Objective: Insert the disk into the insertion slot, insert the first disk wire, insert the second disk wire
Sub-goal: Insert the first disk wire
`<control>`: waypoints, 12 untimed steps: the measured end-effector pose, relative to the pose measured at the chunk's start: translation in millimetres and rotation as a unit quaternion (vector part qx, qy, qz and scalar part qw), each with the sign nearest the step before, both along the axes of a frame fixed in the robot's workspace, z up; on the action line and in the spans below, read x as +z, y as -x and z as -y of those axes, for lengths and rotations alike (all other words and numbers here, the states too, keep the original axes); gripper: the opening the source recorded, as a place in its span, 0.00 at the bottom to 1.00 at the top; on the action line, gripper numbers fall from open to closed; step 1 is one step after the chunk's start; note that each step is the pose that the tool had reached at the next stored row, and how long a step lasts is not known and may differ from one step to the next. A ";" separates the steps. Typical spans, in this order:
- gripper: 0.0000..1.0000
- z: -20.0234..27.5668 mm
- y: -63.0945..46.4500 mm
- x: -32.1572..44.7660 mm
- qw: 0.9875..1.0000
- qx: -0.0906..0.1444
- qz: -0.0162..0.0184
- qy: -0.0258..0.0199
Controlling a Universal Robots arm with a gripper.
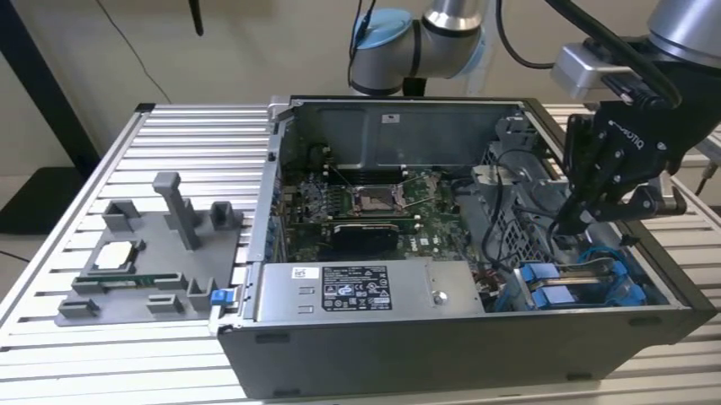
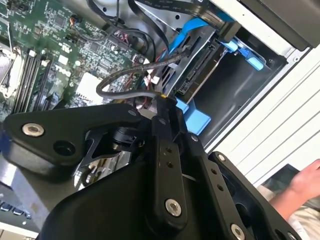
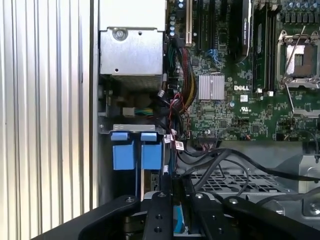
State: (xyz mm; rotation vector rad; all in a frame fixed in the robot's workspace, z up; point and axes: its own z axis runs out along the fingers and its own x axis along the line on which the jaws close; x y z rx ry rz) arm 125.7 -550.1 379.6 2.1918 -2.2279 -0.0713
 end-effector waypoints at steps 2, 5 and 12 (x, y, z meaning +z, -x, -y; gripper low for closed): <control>0.00 2.1 -1.9 -0.9 1.000 0.000 0.000 0.000; 0.00 5.0 -4.9 -2.2 1.000 0.000 0.000 0.000; 0.00 11.3 -10.3 -5.4 1.000 0.000 0.000 0.000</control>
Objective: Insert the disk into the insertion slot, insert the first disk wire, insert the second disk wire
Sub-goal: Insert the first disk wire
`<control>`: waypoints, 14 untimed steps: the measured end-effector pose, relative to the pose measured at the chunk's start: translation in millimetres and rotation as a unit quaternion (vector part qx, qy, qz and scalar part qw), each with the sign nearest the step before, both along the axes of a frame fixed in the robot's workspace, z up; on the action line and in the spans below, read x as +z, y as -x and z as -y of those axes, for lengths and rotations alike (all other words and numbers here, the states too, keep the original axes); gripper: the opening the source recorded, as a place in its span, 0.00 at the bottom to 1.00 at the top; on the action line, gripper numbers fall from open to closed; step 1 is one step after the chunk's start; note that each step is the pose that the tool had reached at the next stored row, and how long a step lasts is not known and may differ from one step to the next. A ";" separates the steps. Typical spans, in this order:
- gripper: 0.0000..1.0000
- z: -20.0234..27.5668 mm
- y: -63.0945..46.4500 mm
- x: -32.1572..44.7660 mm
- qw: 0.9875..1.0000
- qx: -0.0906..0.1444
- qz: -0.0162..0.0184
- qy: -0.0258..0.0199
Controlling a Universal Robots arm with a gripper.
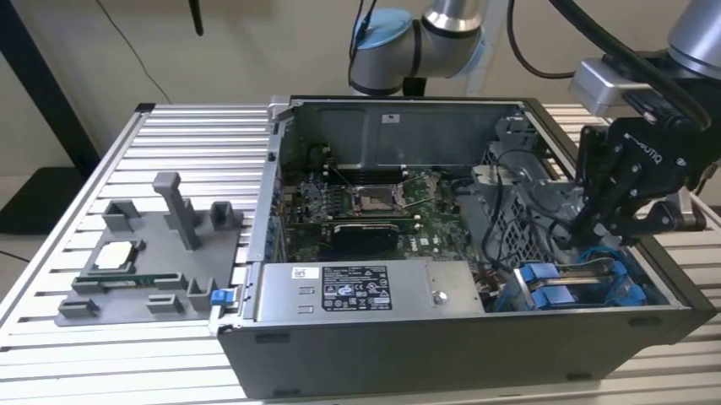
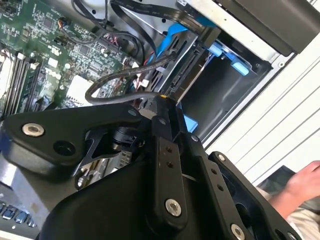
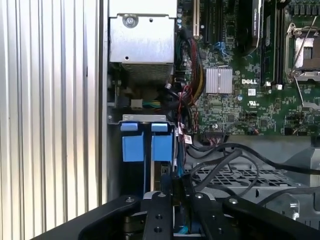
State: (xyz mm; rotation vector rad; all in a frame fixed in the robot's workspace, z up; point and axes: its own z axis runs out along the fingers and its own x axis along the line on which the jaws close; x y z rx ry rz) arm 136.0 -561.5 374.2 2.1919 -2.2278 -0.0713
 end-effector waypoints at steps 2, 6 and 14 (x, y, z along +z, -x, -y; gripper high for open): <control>0.00 1.9 -1.4 -0.9 1.000 0.000 0.000 0.000; 0.00 5.0 -4.2 -2.0 1.000 0.000 0.000 0.000; 0.00 5.3 -5.1 -3.7 1.000 0.000 0.000 0.000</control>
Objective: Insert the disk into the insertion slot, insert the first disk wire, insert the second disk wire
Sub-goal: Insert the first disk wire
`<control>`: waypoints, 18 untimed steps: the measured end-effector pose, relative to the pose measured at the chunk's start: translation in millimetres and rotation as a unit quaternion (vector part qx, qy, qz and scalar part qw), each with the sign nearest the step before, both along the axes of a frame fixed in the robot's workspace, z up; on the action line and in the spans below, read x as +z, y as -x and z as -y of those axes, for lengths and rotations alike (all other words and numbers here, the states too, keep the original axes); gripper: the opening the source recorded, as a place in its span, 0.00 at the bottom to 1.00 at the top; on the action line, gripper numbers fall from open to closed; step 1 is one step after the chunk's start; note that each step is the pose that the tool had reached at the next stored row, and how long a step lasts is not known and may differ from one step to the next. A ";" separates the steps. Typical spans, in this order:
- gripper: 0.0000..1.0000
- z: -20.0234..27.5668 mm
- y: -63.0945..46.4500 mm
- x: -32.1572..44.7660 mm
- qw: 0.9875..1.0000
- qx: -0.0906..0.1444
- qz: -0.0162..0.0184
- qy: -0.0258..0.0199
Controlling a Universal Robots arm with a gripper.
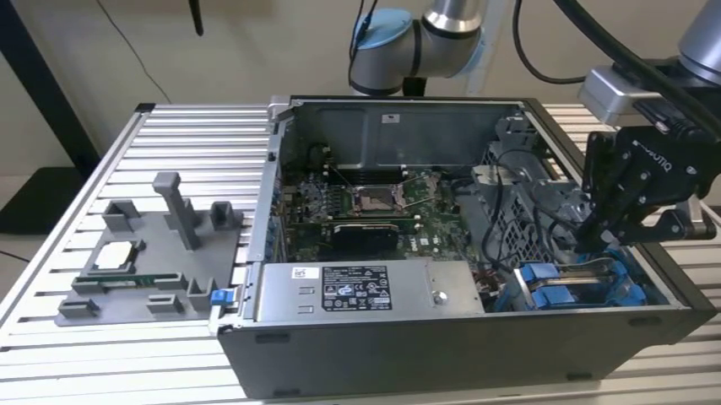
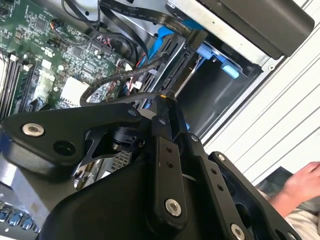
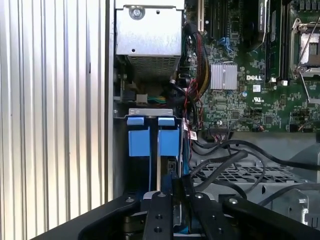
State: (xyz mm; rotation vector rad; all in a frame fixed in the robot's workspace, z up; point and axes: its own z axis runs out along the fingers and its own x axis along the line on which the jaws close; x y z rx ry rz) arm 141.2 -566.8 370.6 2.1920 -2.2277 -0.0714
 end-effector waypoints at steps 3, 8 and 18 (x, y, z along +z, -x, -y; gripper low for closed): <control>0.00 0.5 -2.1 -2.1 1.000 0.000 0.000 0.000; 0.00 1.4 -7.4 -5.7 1.000 0.000 0.000 0.000; 0.00 1.6 -9.1 -6.7 1.000 0.000 0.000 0.000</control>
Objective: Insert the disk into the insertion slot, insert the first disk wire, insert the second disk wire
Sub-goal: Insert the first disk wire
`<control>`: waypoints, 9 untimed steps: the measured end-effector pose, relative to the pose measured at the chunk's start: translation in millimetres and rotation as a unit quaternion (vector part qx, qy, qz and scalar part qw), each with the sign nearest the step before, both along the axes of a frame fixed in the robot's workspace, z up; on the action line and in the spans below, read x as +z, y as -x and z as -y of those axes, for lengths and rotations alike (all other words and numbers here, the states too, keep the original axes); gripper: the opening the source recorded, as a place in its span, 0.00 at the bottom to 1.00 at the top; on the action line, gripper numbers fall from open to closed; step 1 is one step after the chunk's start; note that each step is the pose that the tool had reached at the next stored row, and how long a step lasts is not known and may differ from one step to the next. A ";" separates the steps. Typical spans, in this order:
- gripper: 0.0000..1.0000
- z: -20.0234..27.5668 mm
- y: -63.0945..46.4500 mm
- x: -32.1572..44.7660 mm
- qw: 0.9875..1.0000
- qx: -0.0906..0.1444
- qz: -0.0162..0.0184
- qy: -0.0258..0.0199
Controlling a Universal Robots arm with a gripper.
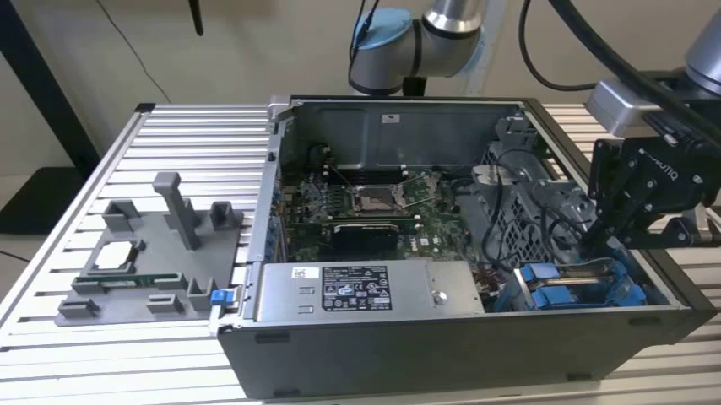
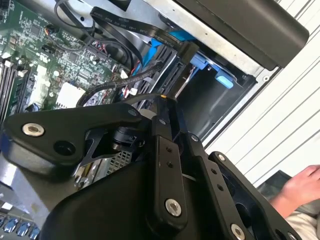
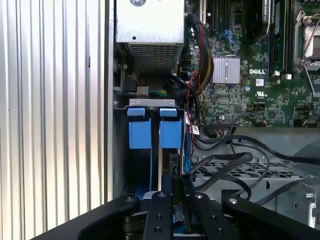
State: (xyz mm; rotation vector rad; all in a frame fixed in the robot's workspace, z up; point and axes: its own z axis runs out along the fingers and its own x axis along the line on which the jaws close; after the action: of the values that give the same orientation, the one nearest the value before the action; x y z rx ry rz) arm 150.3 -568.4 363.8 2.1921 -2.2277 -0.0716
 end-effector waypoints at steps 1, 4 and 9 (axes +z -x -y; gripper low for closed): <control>0.00 0.0 -0.3 -0.3 1.000 0.000 0.000 0.000; 0.00 0.0 -1.1 -1.5 1.000 0.000 0.000 0.000; 0.00 0.0 -2.9 -4.2 1.000 0.000 0.000 0.000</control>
State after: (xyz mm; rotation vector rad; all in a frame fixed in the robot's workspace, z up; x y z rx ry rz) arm 153.2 -568.4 359.6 2.1918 -2.2279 -0.0714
